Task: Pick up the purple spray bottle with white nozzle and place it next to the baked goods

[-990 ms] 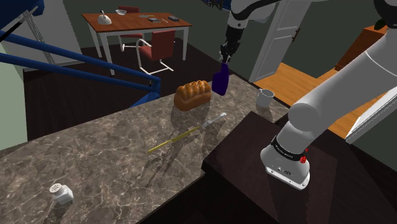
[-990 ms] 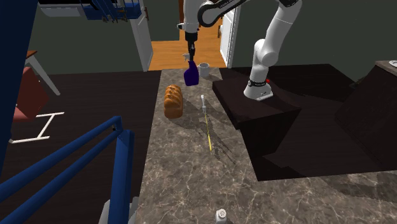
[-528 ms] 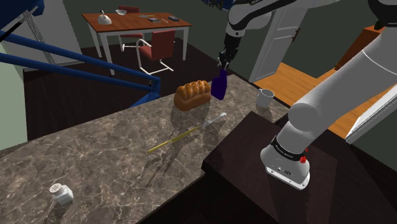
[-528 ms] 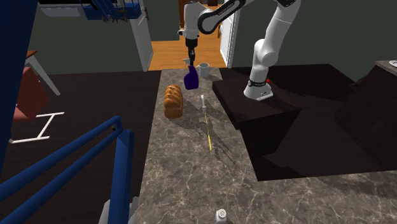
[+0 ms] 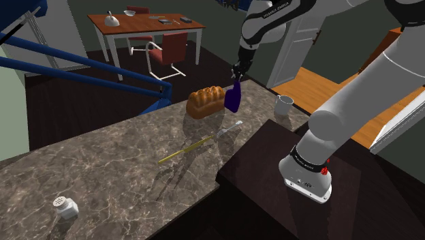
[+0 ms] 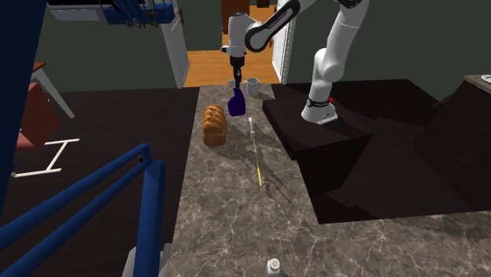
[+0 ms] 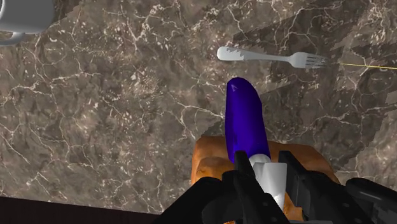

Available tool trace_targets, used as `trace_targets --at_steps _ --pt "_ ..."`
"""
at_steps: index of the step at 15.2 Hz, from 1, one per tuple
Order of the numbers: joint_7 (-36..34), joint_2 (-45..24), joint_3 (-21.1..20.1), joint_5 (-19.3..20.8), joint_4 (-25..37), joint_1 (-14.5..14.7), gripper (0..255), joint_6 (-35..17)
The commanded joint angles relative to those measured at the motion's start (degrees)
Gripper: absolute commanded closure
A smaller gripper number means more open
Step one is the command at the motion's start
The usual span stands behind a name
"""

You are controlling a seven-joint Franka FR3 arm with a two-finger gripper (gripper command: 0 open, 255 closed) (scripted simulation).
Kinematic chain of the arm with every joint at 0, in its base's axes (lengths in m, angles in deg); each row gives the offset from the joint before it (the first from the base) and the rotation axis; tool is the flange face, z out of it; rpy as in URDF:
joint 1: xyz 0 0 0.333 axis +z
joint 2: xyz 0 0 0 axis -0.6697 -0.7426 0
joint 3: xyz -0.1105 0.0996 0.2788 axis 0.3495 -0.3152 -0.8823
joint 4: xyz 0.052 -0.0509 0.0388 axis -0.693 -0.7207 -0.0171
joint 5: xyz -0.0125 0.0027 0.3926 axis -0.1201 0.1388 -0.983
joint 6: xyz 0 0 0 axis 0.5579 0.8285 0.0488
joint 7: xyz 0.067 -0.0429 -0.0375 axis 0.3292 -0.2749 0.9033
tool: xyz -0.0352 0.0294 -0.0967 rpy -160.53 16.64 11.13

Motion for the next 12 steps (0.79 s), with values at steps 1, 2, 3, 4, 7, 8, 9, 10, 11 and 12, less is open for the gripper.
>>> trace_targets --at_steps 1,2,3,4,7,8,9,10,11,12 --pt "0.0 -1.1 0.0 0.0 -0.7 0.0 255 -1.8" --pt "0.0 -1.5 0.0 0.0 -1.0 0.0 255 -2.6" --pt "0.0 -2.0 0.0 0.0 -1.3 0.0 255 -3.4" --pt "0.0 -2.6 0.0 0.0 -1.7 0.0 255 -4.3" --pt "0.0 -4.2 0.0 0.1 -2.5 0.0 255 -6.8" --pt "-0.1 -4.7 0.0 0.1 -2.8 0.0 255 -7.6" --pt "-0.1 -5.3 -0.1 0.1 -3.1 0.0 255 -8.4" --pt "-0.1 -5.9 -0.1 0.1 -3.3 0.0 255 -9.3" --pt "-0.1 -6.5 -0.1 0.1 -3.5 0.0 255 -10.1" --pt "-0.1 -7.0 -0.1 0.1 -3.7 0.0 255 -10.8"
